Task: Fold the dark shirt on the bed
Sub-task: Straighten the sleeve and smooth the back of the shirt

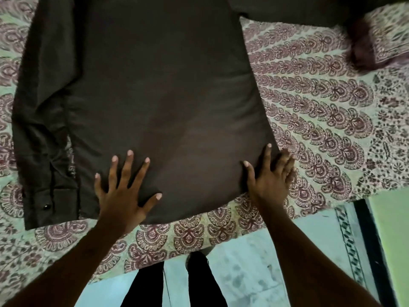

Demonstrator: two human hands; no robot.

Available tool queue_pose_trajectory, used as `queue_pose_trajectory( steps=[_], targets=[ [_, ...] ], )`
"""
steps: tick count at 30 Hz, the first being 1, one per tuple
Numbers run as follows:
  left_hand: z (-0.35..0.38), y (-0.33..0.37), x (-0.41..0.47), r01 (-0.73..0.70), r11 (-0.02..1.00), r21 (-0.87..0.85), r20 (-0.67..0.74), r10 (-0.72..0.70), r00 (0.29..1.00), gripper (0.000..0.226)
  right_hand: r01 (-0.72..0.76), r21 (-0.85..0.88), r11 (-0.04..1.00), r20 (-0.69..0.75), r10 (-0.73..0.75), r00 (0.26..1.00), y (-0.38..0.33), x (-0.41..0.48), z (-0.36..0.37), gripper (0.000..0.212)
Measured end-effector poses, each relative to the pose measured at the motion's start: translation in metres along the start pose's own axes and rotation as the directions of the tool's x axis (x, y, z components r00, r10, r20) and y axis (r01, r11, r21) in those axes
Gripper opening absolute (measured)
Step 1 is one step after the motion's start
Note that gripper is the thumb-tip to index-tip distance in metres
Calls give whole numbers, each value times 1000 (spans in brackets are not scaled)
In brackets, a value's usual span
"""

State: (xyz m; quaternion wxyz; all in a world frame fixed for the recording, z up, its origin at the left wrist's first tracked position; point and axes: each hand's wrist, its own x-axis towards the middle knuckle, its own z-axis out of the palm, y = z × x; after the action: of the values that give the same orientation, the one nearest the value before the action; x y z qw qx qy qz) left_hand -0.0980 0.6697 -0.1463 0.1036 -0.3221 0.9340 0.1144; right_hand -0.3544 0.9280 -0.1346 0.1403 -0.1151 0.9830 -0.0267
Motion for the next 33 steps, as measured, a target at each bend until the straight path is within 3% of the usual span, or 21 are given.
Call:
queue_pose_trajectory(
  steps=[3, 5, 9, 11, 14, 16, 17, 18, 19, 21, 23, 24, 25, 26, 27, 28, 31, 33],
  targets=[
    [6, 12, -28, 155, 985, -74, -34, -158, 987, 90, 341, -48, 939, -46, -343, 938, -37, 0, -4, 80],
    [13, 20, -48, 248, 959, -139, -45, -256, 965, 91, 549, -63, 834, -36, -551, 834, -75, -3, 2, 77],
    [12, 30, -62, 393, 825, -405, -95, -466, 880, 83, 785, -54, 617, 66, -782, 619, -151, -16, 28, 71],
    [0, 23, -49, 355, 793, -495, -176, -492, 853, 63, 911, -73, 407, 136, -900, 413, -174, -30, 45, 70],
    [-25, -12, -9, 288, 881, -374, -286, -405, 868, 54, 999, -19, 40, 182, -982, 42, -186, -60, 67, 62],
    [-35, -44, 25, 213, 950, -228, -316, -280, 907, 54, 990, -10, -143, 194, -971, -139, -188, -74, 69, 55],
    [-36, -62, 38, 173, 969, -176, -295, -220, 930, 54, 981, -20, -192, 209, -961, -183, -190, -77, 68, 54],
    [-36, -79, 47, 132, 983, -131, -258, -162, 952, 56, 981, -30, -189, 211, -961, -179, -195, -76, 64, 55],
    [-34, -94, 53, 85, 993, -87, -215, -102, 971, 59, 991, -43, -123, 185, -976, -113, -203, -73, 59, 56],
    [-28, -115, 52, -8, 1000, 6, -145, 9, 989, 66, 984, -85, 157, 75, -984, 163, -225, -57, 50, 60],
    [-25, -132, 43, -63, 995, 74, -129, 73, 989, 69, 881, -110, 461, 18, -885, 465, -251, -33, 46, 64],
    [-25, -138, 37, -76, 993, 88, -135, 87, 987, 69, 810, -105, 577, 25, -813, 582, -264, -23, 45, 67],
    [-26, -141, 33, -81, 993, 89, -144, 93, 985, 67, 750, -99, 654, 39, -750, 660, -274, -17, 46, 69],
    [-28, -145, 30, -77, 993, 85, -155, 89, 984, 65, 724, -103, 682, 59, -722, 689, -284, -16, 49, 72],
    [-31, -149, 29, -71, 994, 77, -168, 84, 982, 63, 741, -121, 661, 78, -738, 671, -292, -21, 53, 75],
    [-34, -151, 31, -69, 995, 66, -184, 80, 980, 59, 793, -146, 591, 90, -791, 606, -295, -29, 57, 77],
    [-49, -153, 52, -74, 997, 34, -223, 79, 972, 52, 967, -152, 204, 169, -959, 229, -290, -58, 68, 73],
    [-61, -157, 76, -98, 994, 46, -220, 106, 970, 51, 994, -107, 16, 210, -977, 38, -283, -62, 69, 68]
  ],
)
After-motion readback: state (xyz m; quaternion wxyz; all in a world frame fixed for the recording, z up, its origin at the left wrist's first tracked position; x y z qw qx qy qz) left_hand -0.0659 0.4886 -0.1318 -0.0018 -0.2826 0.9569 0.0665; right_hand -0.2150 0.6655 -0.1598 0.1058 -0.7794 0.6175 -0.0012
